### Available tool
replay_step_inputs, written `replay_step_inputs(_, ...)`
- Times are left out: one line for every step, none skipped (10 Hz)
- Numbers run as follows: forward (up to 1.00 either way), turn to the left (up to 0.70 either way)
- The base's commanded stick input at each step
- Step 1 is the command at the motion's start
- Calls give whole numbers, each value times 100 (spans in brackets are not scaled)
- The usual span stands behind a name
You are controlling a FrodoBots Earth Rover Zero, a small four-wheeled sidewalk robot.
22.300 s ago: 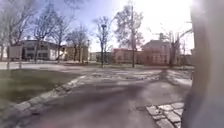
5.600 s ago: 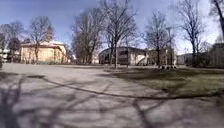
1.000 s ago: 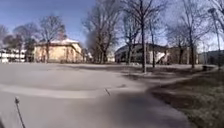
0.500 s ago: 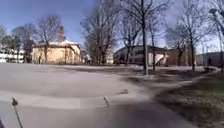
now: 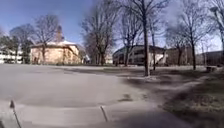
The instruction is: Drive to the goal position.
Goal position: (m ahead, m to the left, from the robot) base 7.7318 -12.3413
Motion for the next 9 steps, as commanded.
replay_step_inputs(85, -34)
replay_step_inputs(85, -34)
replay_step_inputs(85, -34)
replay_step_inputs(85, -34)
replay_step_inputs(85, -34)
replay_step_inputs(85, -34)
replay_step_inputs(85, -34)
replay_step_inputs(85, -34)
replay_step_inputs(85, -34)
